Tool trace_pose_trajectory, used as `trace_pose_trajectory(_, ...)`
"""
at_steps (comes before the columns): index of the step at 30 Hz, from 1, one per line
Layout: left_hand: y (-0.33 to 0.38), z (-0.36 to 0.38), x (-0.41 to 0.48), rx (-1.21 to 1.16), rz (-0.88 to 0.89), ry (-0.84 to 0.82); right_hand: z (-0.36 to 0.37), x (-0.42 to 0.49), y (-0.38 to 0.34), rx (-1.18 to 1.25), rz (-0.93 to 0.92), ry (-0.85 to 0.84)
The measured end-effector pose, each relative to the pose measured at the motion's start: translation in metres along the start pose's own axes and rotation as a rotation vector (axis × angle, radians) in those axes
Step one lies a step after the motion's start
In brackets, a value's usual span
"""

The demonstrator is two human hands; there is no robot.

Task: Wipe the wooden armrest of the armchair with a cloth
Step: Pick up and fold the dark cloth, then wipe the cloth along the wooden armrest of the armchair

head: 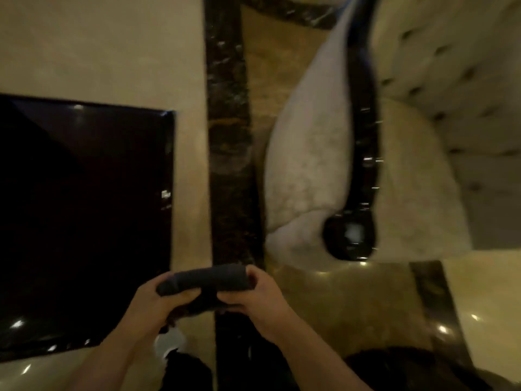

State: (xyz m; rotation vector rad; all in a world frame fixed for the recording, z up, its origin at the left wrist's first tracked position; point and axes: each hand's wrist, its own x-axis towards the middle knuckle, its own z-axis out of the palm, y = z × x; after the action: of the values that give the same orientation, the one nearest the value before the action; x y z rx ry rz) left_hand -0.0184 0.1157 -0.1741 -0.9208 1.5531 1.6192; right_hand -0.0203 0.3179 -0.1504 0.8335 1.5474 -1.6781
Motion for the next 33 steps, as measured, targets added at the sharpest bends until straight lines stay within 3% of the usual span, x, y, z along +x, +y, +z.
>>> trace_pose_trajectory(3,0.042,0.091,-0.029,0.309,0.146,-0.187,-0.097,-0.066,-0.023,0.086,-0.040,0.119)
trace_pose_trajectory(8,0.085,0.215,-0.076,0.394,0.459,-0.300,-0.207,-0.135,-0.059,0.115,-0.189,0.286)
trace_pose_trajectory(11,0.092,0.261,-0.088,0.486,0.523,-0.168,-0.240,-0.143,-0.065,0.165,-0.175,0.348)
trace_pose_trajectory(17,0.093,0.273,-0.074,0.626,0.761,0.219,-0.235,-0.112,-0.067,0.128,-0.137,0.439)
trace_pose_trajectory(20,0.092,0.285,-0.060,0.746,0.726,0.355,-0.227,-0.092,-0.071,-0.201,-0.206,0.665)
trace_pose_trajectory(22,0.084,0.298,-0.057,0.925,0.822,0.462,-0.224,-0.087,-0.070,-0.457,-0.348,0.782)
trace_pose_trajectory(24,0.074,0.314,-0.056,1.034,0.866,0.445,-0.217,-0.083,-0.062,-0.574,-0.477,0.737)
trace_pose_trajectory(27,0.065,0.337,-0.033,1.098,0.673,0.395,-0.212,-0.051,-0.058,-0.671,-0.475,0.467)
trace_pose_trajectory(33,0.096,0.341,-0.016,0.899,0.611,0.358,-0.227,-0.018,-0.103,-0.670,-0.538,0.442)
